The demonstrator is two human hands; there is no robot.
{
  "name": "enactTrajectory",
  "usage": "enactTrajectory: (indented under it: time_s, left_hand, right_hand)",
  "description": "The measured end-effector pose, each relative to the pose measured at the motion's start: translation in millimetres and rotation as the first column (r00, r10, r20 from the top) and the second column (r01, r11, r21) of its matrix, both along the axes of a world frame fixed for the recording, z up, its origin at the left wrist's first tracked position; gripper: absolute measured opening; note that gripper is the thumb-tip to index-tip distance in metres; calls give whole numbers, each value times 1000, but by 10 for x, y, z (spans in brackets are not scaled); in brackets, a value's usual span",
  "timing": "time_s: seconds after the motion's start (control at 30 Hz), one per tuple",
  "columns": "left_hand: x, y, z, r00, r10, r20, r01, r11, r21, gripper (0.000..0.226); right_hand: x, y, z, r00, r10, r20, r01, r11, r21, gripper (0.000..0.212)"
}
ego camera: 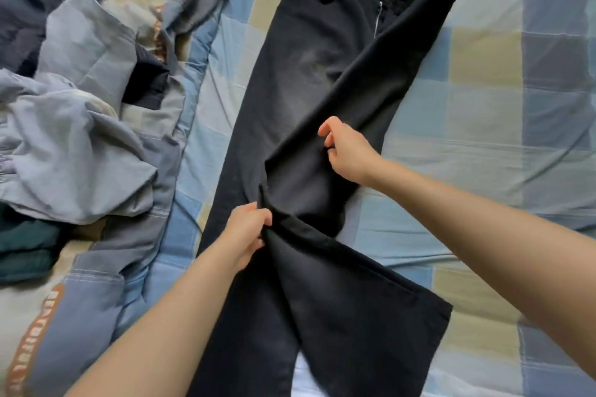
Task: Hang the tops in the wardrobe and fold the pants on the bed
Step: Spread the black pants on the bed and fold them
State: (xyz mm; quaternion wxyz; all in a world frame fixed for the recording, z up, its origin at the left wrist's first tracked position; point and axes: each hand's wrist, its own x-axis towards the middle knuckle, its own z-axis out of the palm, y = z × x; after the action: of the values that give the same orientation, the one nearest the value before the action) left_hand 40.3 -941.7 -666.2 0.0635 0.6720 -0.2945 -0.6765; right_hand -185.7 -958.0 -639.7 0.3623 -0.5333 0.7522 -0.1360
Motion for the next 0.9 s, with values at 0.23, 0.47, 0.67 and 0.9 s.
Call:
enactTrajectory:
  time_s: [0.23,0.47,0.67,0.9]
  left_hand:
    - [346,-58,-167,778,-403,482,553,804,-220,29]
    - [-97,-208,-84,556,-556,618,764,634,-118,32]
    - [555,-69,-78,872,-344,349,477,760,-442,36]
    - [971,91,-293,816,-262,515,479,805,-349,36]
  right_hand:
    - [70,-774,-197,882,346,-321,-334,938,93,83]
    - [282,-1161,-345,729,544,-416,-405,832,379,18]
    - [633,-1166,-224,878,335,-340,-388,917,-97,10]
    - [1202,-1253,-556,830,359,-427,-367,928,67,15]
